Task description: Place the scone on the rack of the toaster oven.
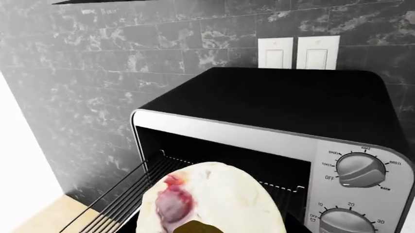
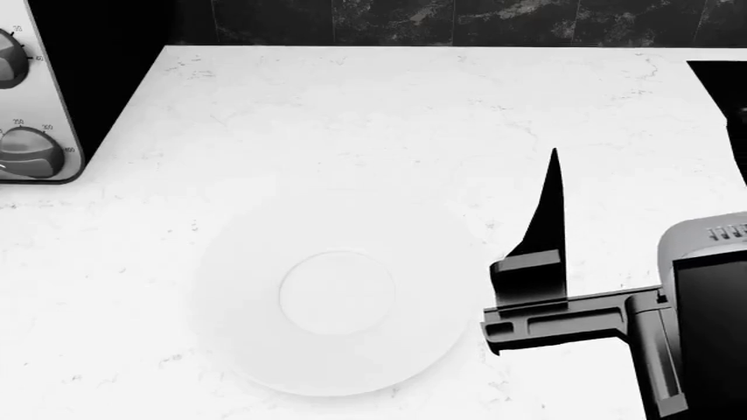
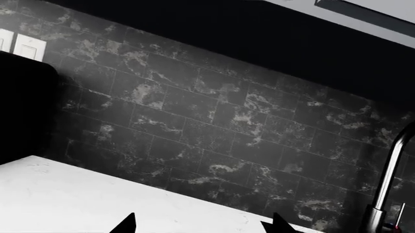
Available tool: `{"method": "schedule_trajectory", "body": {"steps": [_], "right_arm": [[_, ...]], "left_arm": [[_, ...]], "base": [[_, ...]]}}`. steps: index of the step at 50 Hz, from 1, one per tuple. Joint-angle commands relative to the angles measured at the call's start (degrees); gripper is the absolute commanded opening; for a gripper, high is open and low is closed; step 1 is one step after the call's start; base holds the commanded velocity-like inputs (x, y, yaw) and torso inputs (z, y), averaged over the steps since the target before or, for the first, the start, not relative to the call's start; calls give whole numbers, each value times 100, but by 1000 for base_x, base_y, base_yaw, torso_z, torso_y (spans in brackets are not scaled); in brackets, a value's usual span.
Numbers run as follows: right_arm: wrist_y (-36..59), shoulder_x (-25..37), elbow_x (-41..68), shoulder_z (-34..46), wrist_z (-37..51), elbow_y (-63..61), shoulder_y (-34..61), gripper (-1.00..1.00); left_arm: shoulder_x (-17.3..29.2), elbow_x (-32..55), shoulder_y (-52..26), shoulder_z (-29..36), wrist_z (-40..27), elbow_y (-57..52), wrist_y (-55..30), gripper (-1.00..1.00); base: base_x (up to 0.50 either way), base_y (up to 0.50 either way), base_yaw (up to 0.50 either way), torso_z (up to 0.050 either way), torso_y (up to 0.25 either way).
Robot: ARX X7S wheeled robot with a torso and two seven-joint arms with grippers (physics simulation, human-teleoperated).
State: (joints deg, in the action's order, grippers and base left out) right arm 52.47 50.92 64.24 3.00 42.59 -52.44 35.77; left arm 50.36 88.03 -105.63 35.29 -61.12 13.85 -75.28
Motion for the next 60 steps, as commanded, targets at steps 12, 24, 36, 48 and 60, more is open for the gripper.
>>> {"method": "schedule_trajectory", "body": {"steps": [12,24,36,48,60], "right_arm": [[-202,-116,-332,-96,-199,130,-185,100],[-280,-136,-458,-33,-250,177,-298,100],[-249,-134,-414,18,-229,176,-218,100],[-307,-222,-584,186,-310,267,-223,100],[-319,-182,-527,159,-273,237,-277,100]], "left_arm": [[-613,-1088,-272,453,694,1395,439,-100],[-245,-759,38,136,250,1068,502,-100],[-8,-558,249,-63,-259,1069,530,-100],[-636,-1312,-145,682,464,1574,448,-100],[-1019,-1733,-517,915,865,1922,753,-100]], "base": [[0,0,0,0,0],[0,0,0,0,1],[0,0,0,0,0],[0,0,0,0,1],[0,0,0,1,-34]]}}
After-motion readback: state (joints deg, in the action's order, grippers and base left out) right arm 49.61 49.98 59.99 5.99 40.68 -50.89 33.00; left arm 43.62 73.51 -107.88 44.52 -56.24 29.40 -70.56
